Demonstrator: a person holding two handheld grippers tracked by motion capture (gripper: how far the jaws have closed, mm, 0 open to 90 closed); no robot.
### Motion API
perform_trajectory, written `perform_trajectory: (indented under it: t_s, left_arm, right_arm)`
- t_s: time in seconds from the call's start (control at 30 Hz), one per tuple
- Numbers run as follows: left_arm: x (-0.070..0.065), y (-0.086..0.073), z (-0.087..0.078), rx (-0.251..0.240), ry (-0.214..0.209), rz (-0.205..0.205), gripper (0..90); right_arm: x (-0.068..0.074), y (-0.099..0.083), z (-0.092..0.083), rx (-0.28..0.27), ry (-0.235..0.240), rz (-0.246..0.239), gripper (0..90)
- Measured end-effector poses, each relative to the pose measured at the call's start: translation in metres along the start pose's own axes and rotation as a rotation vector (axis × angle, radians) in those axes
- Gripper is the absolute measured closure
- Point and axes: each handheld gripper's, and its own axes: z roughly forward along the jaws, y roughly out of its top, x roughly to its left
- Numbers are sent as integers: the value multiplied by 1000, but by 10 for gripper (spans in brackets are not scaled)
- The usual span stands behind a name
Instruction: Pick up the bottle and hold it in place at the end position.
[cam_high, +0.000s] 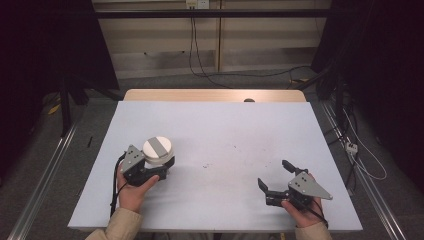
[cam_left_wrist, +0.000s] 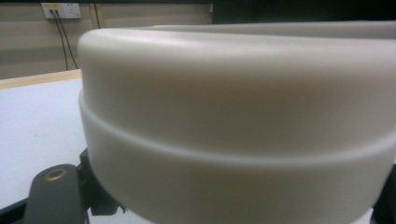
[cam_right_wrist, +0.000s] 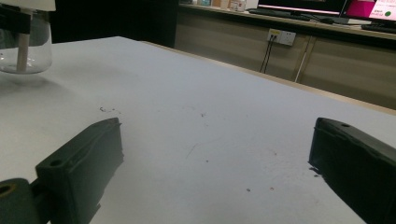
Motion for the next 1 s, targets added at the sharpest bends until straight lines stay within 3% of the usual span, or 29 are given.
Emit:
perform_trajectory:
  t_s: [1.0]
  left_arm:
    - [-13,19,51,3,-54,17,182]
  right_arm:
    - [-1,0,8,7,26,20,25]
